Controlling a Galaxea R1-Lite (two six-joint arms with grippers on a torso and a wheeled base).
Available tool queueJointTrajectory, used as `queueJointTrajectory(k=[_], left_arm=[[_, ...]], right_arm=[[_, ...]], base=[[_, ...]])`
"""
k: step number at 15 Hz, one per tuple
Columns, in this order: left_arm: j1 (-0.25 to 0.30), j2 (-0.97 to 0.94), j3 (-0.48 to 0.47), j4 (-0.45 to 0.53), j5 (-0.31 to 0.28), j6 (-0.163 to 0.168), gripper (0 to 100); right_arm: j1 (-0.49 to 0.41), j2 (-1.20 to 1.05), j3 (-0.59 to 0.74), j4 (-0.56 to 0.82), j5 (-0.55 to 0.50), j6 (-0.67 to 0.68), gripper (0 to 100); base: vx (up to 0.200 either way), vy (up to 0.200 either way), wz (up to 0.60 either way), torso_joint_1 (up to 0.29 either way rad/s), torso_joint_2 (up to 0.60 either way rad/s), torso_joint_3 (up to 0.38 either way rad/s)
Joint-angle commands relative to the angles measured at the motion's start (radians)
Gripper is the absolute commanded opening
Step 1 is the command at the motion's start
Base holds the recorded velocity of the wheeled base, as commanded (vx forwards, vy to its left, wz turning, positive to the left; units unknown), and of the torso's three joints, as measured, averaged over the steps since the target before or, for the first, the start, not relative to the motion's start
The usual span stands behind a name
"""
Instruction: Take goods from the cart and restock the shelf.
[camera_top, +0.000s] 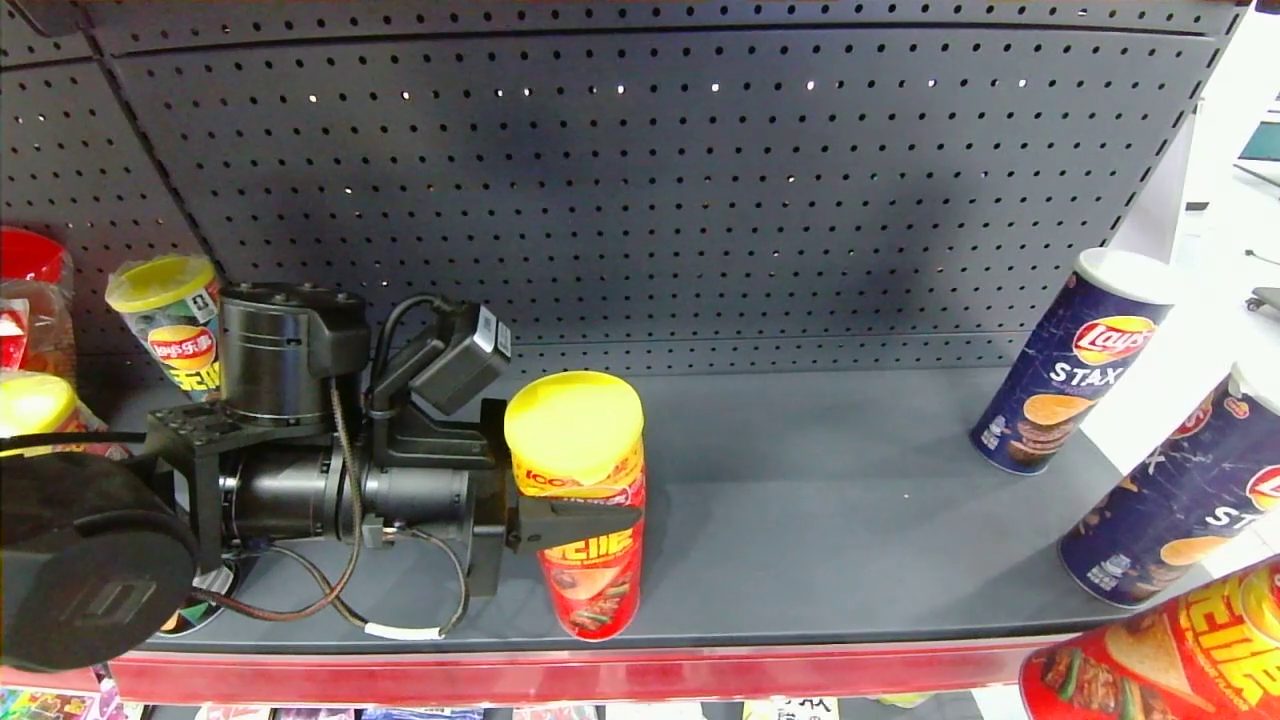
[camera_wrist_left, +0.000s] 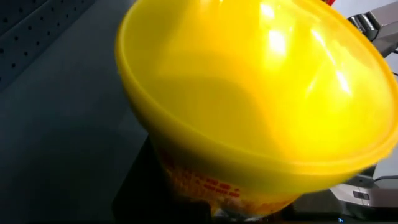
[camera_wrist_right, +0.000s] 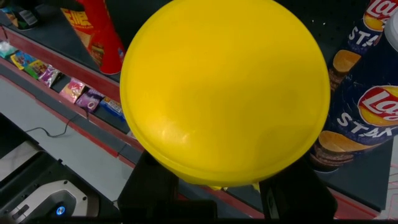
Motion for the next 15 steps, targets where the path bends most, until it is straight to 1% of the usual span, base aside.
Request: queueJointTrajectory(k=[1, 9, 10, 11, 15], left_arm=[[0.0, -0.01, 0.012, 0.0, 0.0, 0.0, 0], [0.0, -0.022, 0.029, -0.001, 0.001, 0.001, 0], [0.0, -0.024, 0.029, -0.001, 0.006, 0.0, 100], [0.0, -0.027, 0.033, -0.001, 0.021, 0.0, 100], [0.008, -0.071, 0.072, -0.001, 0.028, 0.0, 100]], right_arm=[[0.0, 0.003, -0.001, 0.0, 0.0, 0.0, 0], [0.0, 0.001, -0.002, 0.0, 0.0, 0.0, 0], [0.0, 0.001, -0.002, 0.0, 0.0, 0.0, 0], [0.0, 0.003, -0.002, 0.0, 0.002, 0.0, 0], [0.008, 0.053, -0.036, 0.0, 0.008, -0.003, 0]], base=[[0.0, 0.0, 0.0, 0.0, 0.0, 0.0], [0.0, 0.0, 0.0, 0.0, 0.0, 0.0], [0.0, 0.0, 0.0, 0.0, 0.0, 0.0], [0.0, 0.0, 0.0, 0.0, 0.0, 0.0], [0.0, 0.0, 0.0, 0.0, 0.0, 0.0]])
